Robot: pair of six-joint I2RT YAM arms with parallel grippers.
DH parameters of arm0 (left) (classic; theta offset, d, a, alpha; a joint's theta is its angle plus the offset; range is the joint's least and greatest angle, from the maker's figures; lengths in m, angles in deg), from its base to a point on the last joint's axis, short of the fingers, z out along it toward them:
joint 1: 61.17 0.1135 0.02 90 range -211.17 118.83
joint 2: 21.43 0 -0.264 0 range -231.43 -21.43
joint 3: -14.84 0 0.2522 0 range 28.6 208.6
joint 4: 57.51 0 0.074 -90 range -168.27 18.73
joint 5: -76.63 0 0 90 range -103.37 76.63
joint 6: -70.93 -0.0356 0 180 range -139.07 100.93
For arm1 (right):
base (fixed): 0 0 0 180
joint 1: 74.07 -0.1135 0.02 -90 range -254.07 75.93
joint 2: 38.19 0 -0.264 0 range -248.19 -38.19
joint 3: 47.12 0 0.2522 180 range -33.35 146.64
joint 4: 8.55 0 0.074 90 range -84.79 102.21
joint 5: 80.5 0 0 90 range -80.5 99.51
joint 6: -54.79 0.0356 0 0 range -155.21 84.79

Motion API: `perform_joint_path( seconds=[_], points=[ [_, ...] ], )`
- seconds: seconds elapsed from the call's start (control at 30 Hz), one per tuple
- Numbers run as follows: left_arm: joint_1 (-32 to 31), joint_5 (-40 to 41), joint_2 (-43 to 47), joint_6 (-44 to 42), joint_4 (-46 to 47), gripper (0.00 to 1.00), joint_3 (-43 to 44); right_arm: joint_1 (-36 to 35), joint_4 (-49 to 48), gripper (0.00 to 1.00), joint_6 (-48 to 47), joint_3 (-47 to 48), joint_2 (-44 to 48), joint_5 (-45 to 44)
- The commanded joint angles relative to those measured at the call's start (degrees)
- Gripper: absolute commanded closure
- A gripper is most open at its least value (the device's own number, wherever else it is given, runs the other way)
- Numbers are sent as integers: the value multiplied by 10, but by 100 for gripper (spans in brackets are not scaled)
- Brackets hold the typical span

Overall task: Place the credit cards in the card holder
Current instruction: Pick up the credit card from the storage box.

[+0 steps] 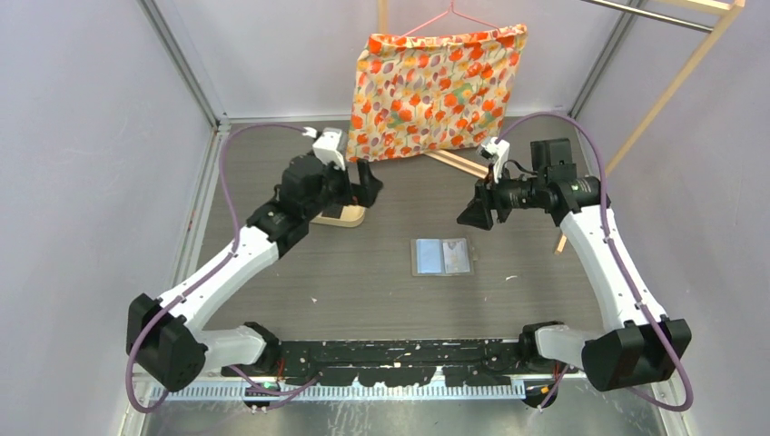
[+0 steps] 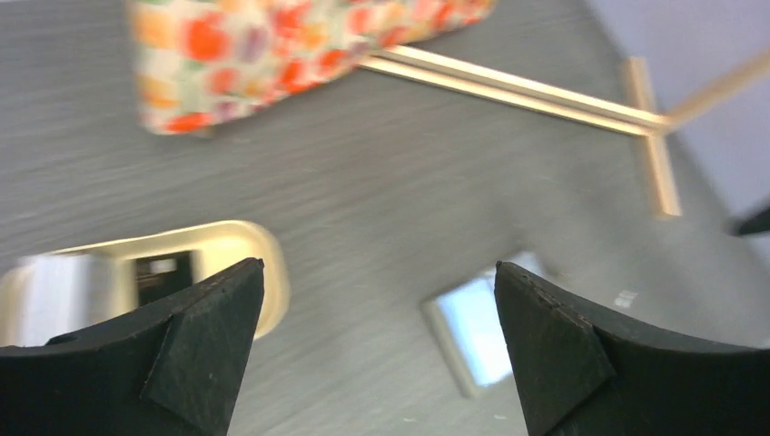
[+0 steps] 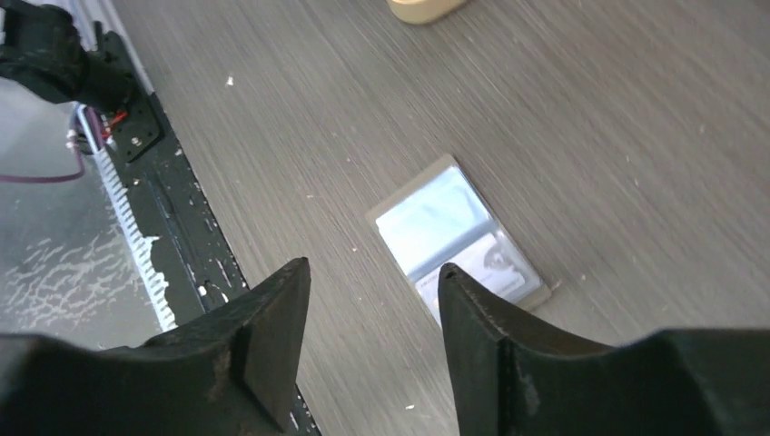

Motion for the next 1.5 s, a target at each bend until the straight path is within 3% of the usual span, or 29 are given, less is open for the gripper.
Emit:
perform_joint_path(
  seconds=[0.0,0.1,0.3,0.53,0.7,0.87,1.23,1.47],
  points=[
    [34,122,-8,-178,-155,0,55,1,-44,40,-7,12,-5,86],
    [54,177,-38,-214,-167,0,75,0,-46,40,-30,-14,-21,76],
    [92,262,-122,-295,-73,0,59,14,9,39,-73,2,-62,19],
    [115,249,-201,-332,-66,0,82,60,18,39,-85,1,-96,13],
    [129,223,-238,-335,-113,2,114,72,38,39,-102,9,-124,13],
    [143,221,-259,-348,-85,5,114,89,36,39,-106,6,-145,13],
    [144,271,-279,-349,-59,19,81,94,33,39,-107,0,-158,7],
    [144,287,-299,-348,-62,21,83,99,34,40,-108,-1,-152,10]
  ],
)
